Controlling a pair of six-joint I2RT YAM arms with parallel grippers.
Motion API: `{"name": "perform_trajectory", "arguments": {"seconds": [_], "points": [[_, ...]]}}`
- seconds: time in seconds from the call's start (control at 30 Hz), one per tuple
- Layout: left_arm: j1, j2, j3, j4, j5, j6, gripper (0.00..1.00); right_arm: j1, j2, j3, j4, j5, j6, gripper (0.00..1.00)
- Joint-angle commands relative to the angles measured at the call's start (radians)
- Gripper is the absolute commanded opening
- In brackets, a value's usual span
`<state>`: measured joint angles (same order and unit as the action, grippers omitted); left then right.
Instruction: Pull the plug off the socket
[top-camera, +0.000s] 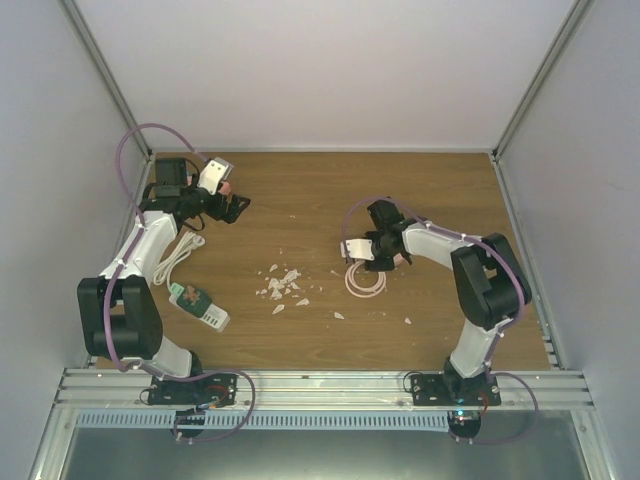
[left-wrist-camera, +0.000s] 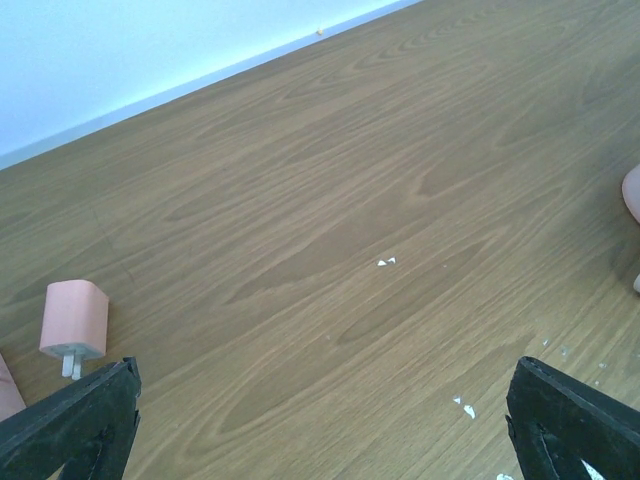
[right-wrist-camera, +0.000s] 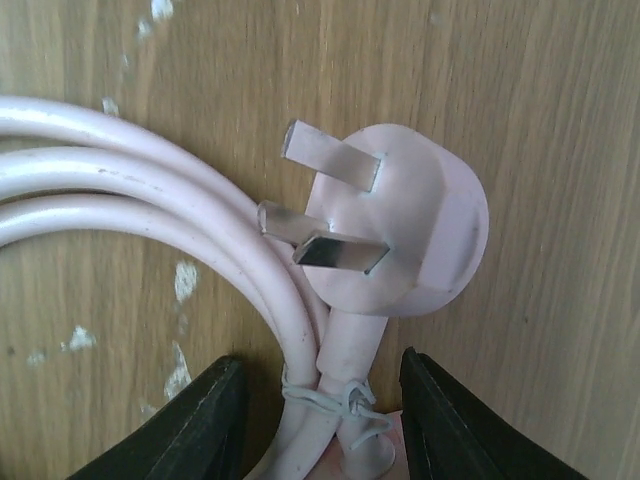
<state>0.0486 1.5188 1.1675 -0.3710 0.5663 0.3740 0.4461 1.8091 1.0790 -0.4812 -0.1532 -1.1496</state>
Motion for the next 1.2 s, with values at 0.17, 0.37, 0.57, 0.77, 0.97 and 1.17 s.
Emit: {"name": "perform_trajectory", "arguments": {"seconds": [0.17, 0.37, 0.57, 0.77, 0.97, 1.17], "points": [[-0.012, -0.027, -0.012, 0.031, 0.001, -0.007, 0.99, -0.096, -0.031, -0.041, -0.039, 0.054, -0.084, 0.47], [-0.014, -0.036, -0.011, 0.031, -0.001, -0.007, 0.99, -0.189, -0.025, -0.047, -0.03, 0.048, -0.137, 0.48], [-0.019, -0.03, -0.007, 0.026, -0.002, -0.006, 0.99, -0.312, -0.009, -0.057, 0.019, 0.057, -0.235, 0.49], [-0.022, -0.026, -0.007, 0.025, -0.009, -0.001, 0.99, -0.43, 0.065, 0.029, 0.043, 0.045, -0.276, 0.49], [-0.023, -0.024, -0.005, 0.013, -0.019, 0.017, 0.99, -0.555, 0.142, 0.126, 0.039, 0.049, -0.295, 0.5], [-0.023, -0.018, 0.013, -0.051, -0.031, 0.103, 0.99, -0.615, 0.163, 0.193, 0.018, 0.024, -0.271, 0.51]]}}
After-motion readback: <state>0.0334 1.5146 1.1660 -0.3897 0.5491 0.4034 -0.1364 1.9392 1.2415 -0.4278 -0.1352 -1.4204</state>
